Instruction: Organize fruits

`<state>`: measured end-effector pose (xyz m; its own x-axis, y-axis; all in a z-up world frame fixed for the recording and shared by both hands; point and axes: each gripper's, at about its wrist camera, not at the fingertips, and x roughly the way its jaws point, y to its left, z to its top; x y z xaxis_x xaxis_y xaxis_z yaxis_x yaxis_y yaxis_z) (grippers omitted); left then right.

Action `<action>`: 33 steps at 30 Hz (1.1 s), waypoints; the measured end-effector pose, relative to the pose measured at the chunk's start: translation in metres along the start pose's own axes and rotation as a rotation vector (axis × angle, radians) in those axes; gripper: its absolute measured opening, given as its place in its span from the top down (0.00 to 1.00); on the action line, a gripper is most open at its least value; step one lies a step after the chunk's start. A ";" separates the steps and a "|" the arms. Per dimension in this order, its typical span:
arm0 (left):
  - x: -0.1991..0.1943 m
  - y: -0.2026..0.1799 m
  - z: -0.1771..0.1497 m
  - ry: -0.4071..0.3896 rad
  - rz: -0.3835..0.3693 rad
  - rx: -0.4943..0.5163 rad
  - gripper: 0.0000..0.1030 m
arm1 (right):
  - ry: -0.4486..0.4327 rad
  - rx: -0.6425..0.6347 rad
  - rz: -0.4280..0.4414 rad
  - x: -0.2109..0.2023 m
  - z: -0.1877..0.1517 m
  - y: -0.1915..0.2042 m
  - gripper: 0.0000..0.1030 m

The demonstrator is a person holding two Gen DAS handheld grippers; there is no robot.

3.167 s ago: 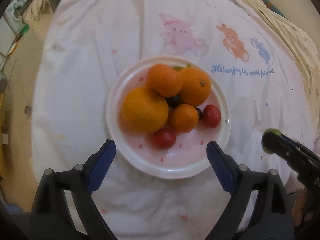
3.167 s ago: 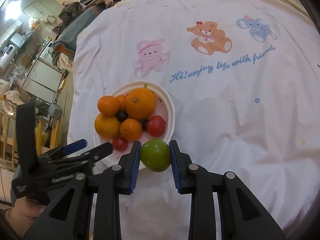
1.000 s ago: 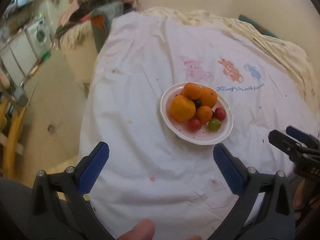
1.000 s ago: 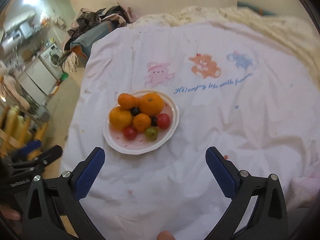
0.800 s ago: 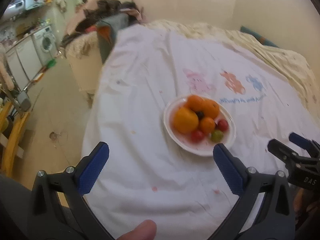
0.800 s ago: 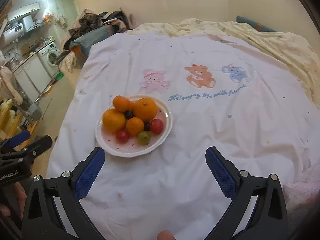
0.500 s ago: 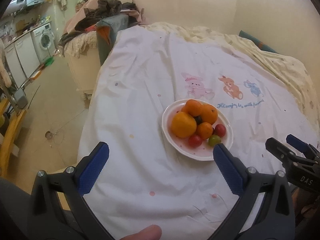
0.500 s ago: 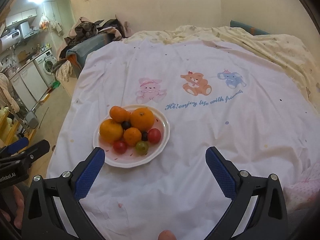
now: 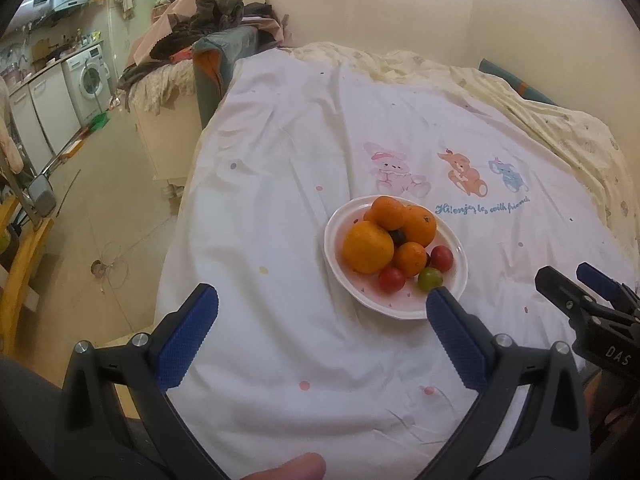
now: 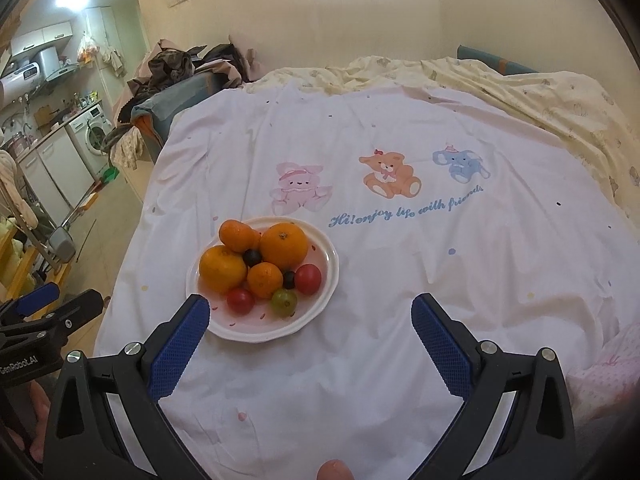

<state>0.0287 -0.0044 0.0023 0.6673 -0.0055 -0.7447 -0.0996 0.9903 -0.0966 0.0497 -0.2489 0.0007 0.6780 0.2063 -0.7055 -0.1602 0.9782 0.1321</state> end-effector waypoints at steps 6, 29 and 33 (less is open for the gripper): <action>0.002 -0.002 -0.001 0.003 -0.005 -0.002 0.00 | -0.002 -0.003 -0.003 -0.002 0.000 0.000 0.00; 0.001 -0.001 -0.002 0.012 -0.009 -0.006 0.00 | -0.003 -0.010 -0.007 -0.001 0.003 0.000 0.00; 0.001 0.000 -0.003 0.015 -0.009 -0.006 0.00 | -0.002 -0.011 -0.008 0.000 0.003 0.000 0.00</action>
<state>0.0271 -0.0050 -0.0004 0.6570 -0.0167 -0.7537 -0.0979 0.9894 -0.1073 0.0516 -0.2491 0.0031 0.6809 0.1990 -0.7048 -0.1631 0.9794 0.1190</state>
